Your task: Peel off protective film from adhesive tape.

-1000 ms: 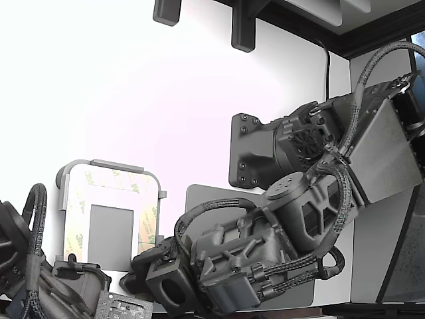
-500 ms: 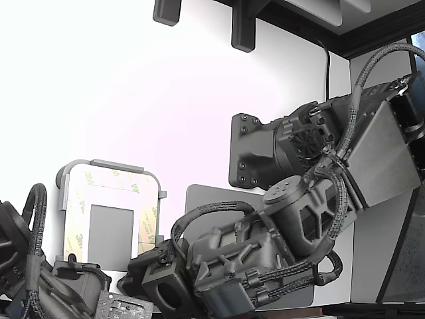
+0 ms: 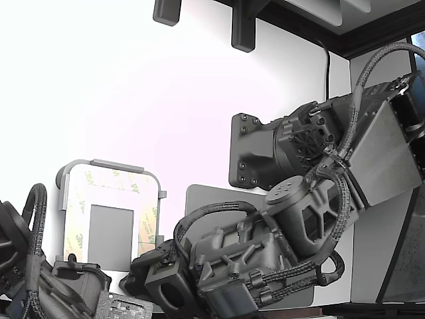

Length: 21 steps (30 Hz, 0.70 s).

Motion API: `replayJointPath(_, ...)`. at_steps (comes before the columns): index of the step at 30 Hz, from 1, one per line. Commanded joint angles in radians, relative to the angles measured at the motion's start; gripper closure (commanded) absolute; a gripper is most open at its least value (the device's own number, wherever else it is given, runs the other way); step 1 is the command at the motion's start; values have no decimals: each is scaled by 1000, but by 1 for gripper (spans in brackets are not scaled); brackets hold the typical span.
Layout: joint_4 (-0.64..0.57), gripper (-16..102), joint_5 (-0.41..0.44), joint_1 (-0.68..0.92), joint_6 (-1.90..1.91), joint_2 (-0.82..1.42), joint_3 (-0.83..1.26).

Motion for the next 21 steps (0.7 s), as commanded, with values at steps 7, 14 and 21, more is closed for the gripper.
replayJointPath(7,26,97,0,0,3,29,-34)
replayJointPath(14,32,97,2,2,8,28,-44)
replayJointPath(21,51,97,5,-2,-23,0,-89)
